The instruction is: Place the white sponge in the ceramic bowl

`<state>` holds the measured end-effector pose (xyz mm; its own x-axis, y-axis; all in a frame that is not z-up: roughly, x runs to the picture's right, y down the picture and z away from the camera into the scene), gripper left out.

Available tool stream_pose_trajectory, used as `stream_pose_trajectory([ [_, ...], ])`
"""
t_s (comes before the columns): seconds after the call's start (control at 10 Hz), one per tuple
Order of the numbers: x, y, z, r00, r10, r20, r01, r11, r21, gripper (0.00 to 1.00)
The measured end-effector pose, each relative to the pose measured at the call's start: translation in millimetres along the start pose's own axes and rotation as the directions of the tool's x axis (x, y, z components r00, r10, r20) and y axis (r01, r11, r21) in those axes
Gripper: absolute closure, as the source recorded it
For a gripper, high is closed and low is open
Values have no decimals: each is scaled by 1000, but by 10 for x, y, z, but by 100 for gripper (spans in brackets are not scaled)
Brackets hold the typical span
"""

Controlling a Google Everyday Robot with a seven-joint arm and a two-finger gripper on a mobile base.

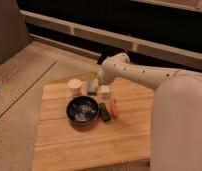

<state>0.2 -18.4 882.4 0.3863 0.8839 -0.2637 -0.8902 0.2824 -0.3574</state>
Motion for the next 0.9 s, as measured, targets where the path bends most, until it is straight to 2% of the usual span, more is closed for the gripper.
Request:
stream_pose_trajectory([
  [0.2, -101, 9, 158, 999, -13, -38, 13, 1000, 0, 35],
  [0.5, -273, -76, 398, 998, -3, -64, 2, 1000, -12, 35],
  [0.6, -334, -95, 453, 998, -3, -58, 2, 1000, -11, 35],
  [0.9, -656, -143, 596, 998, -41, 44, 41, 999, 4, 44],
])
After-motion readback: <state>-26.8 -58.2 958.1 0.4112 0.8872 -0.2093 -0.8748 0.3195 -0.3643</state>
